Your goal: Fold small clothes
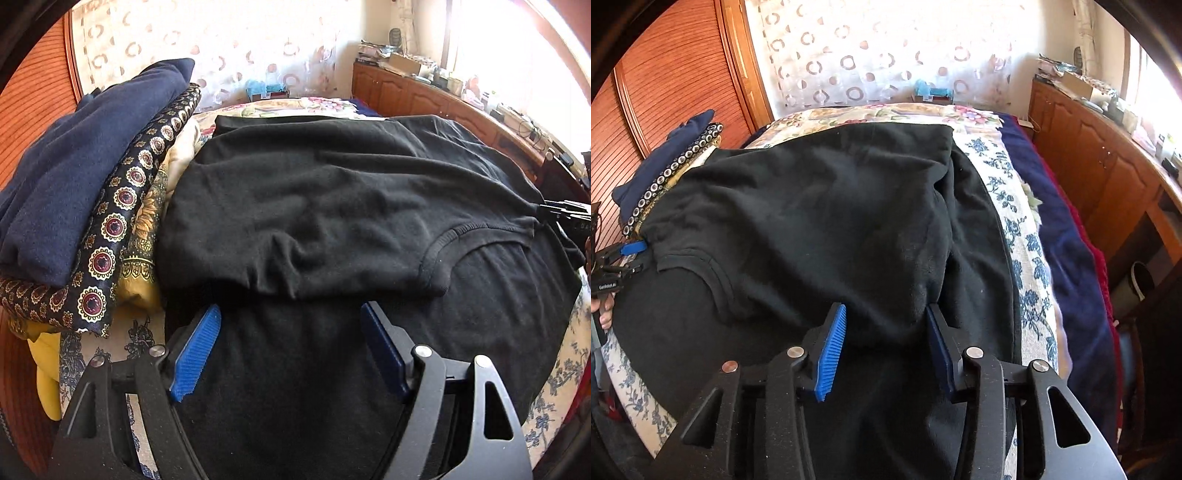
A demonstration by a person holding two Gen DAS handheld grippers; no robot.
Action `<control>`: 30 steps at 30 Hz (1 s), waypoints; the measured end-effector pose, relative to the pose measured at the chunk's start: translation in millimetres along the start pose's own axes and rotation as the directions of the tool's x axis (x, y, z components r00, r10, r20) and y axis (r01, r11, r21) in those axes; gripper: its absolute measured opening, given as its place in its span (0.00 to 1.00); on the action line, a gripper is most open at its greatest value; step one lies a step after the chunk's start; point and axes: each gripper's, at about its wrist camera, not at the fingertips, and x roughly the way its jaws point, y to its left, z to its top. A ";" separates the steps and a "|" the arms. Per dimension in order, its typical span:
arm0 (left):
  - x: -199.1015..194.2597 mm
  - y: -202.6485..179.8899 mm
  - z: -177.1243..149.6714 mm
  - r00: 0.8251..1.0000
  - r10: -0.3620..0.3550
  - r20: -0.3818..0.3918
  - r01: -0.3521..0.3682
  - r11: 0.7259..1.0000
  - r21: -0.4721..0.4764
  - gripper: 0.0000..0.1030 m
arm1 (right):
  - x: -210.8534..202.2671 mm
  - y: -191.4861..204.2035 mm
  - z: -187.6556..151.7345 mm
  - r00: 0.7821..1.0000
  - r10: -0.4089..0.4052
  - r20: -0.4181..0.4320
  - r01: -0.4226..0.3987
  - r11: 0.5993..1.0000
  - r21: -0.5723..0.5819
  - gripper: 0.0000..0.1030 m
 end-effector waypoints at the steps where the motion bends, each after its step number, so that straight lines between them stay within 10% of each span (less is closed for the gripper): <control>1: -0.5 0.1 -0.4 1.000 0.000 -0.001 0.000 1.000 0.000 0.77 | -0.9 -0.1 2.3 1.000 0.006 0.009 -0.006 1.000 0.000 0.44; 20: -0.8 1.0 0.2 1.000 0.009 -0.018 -0.009 1.000 -0.015 0.85 | 26.0 31.6 -39.8 0.994 -0.098 0.052 0.101 0.993 -0.063 0.44; 30: -25.6 49.6 -0.7 0.995 -0.035 0.096 0.060 0.959 -0.278 0.61 | 25.2 27.0 -40.7 0.995 -0.086 0.051 0.089 0.995 -0.053 0.46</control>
